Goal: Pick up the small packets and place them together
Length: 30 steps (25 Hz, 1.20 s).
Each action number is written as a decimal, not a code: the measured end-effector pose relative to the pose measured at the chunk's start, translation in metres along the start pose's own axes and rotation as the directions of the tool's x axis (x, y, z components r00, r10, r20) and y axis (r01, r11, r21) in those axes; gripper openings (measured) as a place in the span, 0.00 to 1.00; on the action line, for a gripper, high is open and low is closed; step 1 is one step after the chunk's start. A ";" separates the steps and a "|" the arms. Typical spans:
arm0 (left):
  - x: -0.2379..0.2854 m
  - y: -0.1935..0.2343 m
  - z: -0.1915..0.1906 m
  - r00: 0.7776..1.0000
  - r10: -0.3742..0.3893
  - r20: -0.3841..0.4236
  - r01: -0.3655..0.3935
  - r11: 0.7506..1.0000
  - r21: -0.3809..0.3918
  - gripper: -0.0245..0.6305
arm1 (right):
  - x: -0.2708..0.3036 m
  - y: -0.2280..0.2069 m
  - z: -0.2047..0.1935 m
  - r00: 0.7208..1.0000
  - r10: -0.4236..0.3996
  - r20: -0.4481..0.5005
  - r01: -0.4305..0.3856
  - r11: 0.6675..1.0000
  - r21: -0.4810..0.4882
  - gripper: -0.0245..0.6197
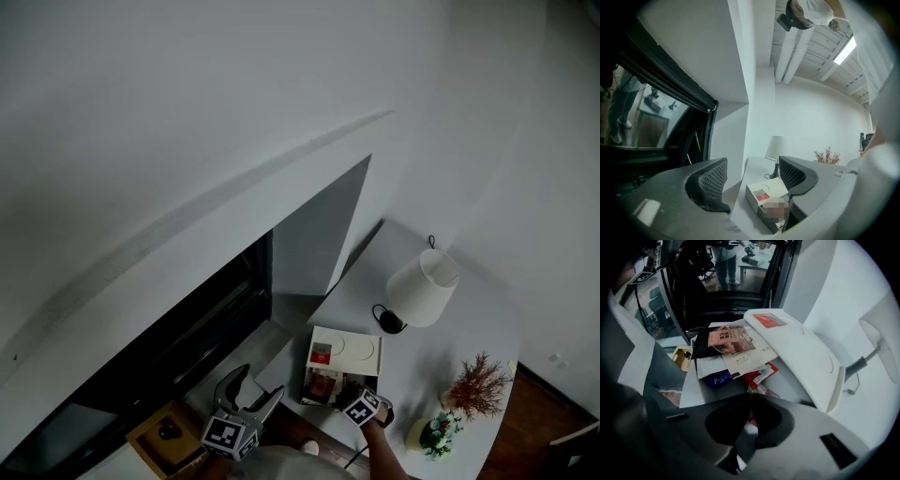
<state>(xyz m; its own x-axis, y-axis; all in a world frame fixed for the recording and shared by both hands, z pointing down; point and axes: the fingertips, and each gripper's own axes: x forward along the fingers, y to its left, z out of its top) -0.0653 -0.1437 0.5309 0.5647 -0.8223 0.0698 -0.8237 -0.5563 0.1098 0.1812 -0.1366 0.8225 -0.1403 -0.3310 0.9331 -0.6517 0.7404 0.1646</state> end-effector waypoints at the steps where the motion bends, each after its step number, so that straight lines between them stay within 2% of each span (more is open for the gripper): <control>1: -0.001 0.001 0.000 1.000 0.002 -0.001 -0.002 1.000 0.000 0.56 | -0.009 -0.003 0.000 0.999 -0.025 0.025 0.025 1.000 0.005 0.09; 4: -0.001 0.005 -0.002 1.000 0.010 -0.004 -0.010 1.000 -0.006 0.55 | -0.045 -0.014 0.005 0.987 -0.110 0.119 0.102 0.992 0.071 0.09; 7: 0.001 0.004 -0.003 1.000 0.004 -0.007 -0.004 1.000 -0.007 0.55 | -0.078 -0.028 0.017 0.962 -0.182 0.201 0.159 0.979 0.127 0.09; 11: 0.002 -0.001 -0.008 1.000 -0.009 -0.011 0.009 1.000 -0.012 0.55 | -0.084 -0.056 0.043 0.935 -0.207 0.288 0.151 0.967 0.203 0.08; 14: 0.004 -0.004 -0.009 1.000 -0.019 -0.013 0.019 1.000 -0.010 0.55 | -0.065 -0.084 0.060 0.938 -0.209 0.276 0.130 0.952 0.277 0.08; 17: 0.004 -0.006 -0.008 1.000 -0.019 -0.008 0.019 1.000 -0.012 0.55 | -0.042 -0.103 0.066 0.957 -0.203 0.207 0.121 0.928 0.353 0.10; 19: 0.002 -0.006 -0.006 1.000 -0.013 -0.007 0.013 1.000 -0.007 0.55 | -0.026 -0.103 0.060 0.974 -0.154 0.165 0.076 0.913 0.401 0.14; 21: 0.000 -0.004 -0.002 1.000 -0.002 -0.011 0.002 1.000 0.000 0.55 | -0.018 -0.097 0.060 0.980 -0.108 0.168 0.031 0.914 0.405 0.15; 22: -0.002 -0.002 -0.003 1.000 0.004 -0.012 -0.004 1.000 -0.001 0.55 | -0.018 -0.095 0.063 0.978 -0.104 0.182 0.024 0.918 0.396 0.17; 23: -0.002 -0.001 -0.004 1.000 0.008 -0.013 -0.008 1.000 -0.006 0.55 | -0.020 -0.095 0.067 0.974 -0.112 0.196 0.027 0.920 0.391 0.30; 24: -0.002 0.001 -0.007 1.000 0.011 -0.013 -0.011 1.000 -0.012 0.55 | -0.022 -0.096 0.069 0.969 -0.128 0.210 0.037 0.920 0.390 0.53; 25: -0.002 0.002 -0.009 1.000 0.012 -0.013 -0.012 1.000 -0.017 0.55 | -0.027 -0.097 0.071 0.964 -0.144 0.224 0.047 0.920 0.389 0.70; 27: 0.001 0.001 -0.010 1.000 0.004 -0.015 -0.005 1.000 -0.016 0.55 | -0.045 -0.095 0.078 0.945 -0.173 0.277 0.059 0.924 0.377 0.70; 28: 0.002 0.000 -0.010 1.000 -0.001 -0.015 0.001 1.000 -0.015 0.55 | -0.060 -0.094 0.083 0.925 -0.190 0.329 0.060 0.928 0.369 0.70; 29: 0.005 -0.001 -0.009 1.000 -0.008 -0.013 0.008 1.000 -0.018 0.55 | -0.079 -0.091 0.092 0.890 -0.208 0.405 0.051 0.929 0.367 0.70; 30: 0.007 -0.003 -0.009 1.000 -0.016 -0.009 0.016 1.000 -0.022 0.55 | -0.104 -0.087 0.103 0.836 -0.225 0.500 0.026 0.927 0.374 0.70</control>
<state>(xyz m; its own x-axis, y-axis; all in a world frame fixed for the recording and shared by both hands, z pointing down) -0.0582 -0.1468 0.5398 0.5782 -0.8122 0.0774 -0.8134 -0.5664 0.1323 0.1760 -0.2268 0.6783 -0.3430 -0.7361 0.5835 -0.8867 0.4588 0.0574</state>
